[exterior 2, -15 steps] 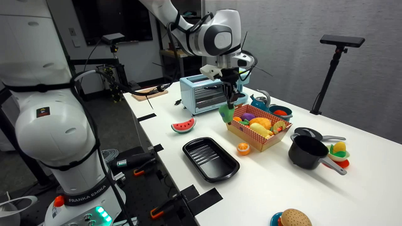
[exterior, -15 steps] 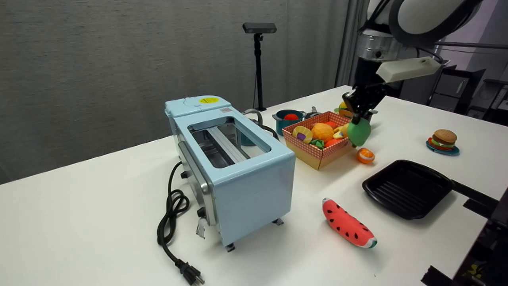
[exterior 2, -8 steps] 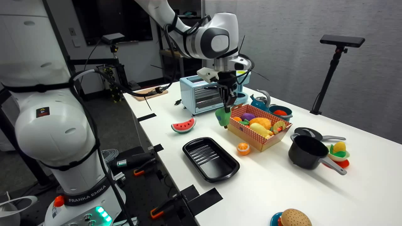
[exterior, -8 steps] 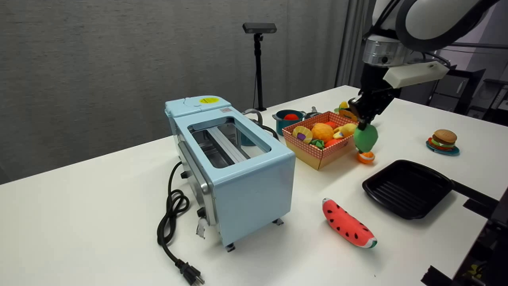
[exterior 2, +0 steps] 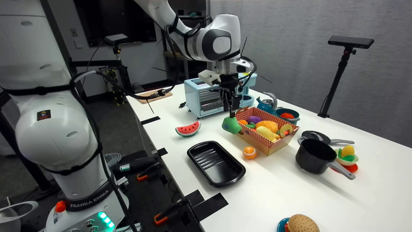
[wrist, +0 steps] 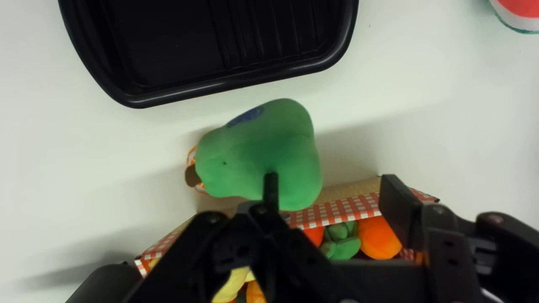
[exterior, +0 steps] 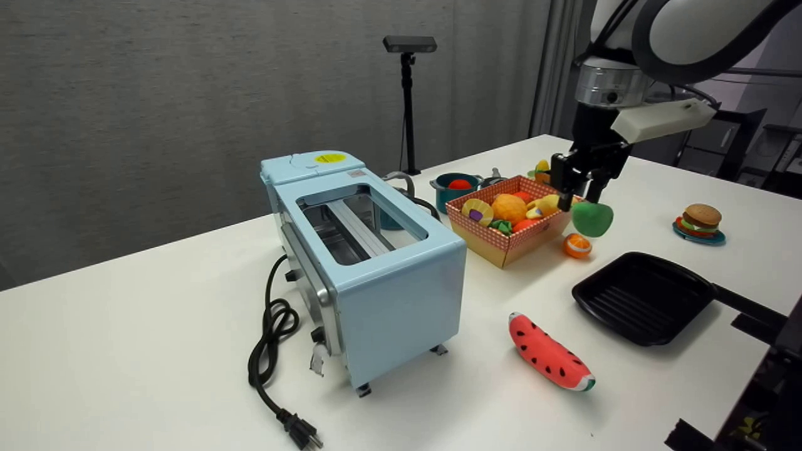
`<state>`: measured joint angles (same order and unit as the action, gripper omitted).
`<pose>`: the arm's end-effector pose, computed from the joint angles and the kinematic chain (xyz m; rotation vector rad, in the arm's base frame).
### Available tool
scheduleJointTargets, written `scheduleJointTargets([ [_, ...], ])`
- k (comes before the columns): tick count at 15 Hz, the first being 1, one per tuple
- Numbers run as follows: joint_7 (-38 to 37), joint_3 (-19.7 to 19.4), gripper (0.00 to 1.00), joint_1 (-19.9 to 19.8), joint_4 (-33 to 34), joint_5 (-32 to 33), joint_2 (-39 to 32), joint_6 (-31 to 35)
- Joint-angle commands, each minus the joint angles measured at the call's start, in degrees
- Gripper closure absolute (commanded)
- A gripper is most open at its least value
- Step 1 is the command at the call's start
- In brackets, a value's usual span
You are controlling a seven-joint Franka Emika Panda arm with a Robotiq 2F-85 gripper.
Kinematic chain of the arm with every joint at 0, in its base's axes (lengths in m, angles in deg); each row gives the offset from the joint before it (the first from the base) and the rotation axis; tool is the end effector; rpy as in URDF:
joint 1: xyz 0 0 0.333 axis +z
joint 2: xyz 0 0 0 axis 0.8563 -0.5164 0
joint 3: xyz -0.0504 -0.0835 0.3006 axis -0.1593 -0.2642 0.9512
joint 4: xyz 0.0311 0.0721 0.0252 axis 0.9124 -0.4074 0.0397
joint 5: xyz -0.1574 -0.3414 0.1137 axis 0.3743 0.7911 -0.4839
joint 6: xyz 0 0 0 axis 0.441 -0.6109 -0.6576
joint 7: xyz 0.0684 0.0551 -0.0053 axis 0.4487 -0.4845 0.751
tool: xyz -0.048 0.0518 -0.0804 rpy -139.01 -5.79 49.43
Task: Remove the green plush toy from the box
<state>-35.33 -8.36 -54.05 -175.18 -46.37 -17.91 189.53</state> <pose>0.5153 0.0338 0.3517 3.0671 -0.3767 0.0993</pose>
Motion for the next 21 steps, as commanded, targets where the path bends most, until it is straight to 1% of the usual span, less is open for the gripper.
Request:
scheduleJointTargets([
  [1, -1.26, 1.52, 0.04, -0.9, -2.36, 1.8, 4.35, -1.55],
  [2, -1.3, 1.72, 0.0, -0.95, -2.66, 1.98, 5.0, -1.78],
  [5, -1.26, 2.17, 0.0, -1.18, -3.46, 2.4, 7.19, -3.08],
  [7, 0.05, 2.33, 0.0, -1.17, -4.26, 0.69, 8.89, -4.0],
  [8, 0.17, 2.43, 0.0, -1.3, -1.81, 1.01, 5.05, -2.86],
  [12, 0.22, 2.71, 0.0, -1.4, -2.88, 0.94, 6.92, -3.55],
  [21, 0.22, 2.72, 0.0, -1.4, -3.1, 0.93, 6.94, -3.55],
])
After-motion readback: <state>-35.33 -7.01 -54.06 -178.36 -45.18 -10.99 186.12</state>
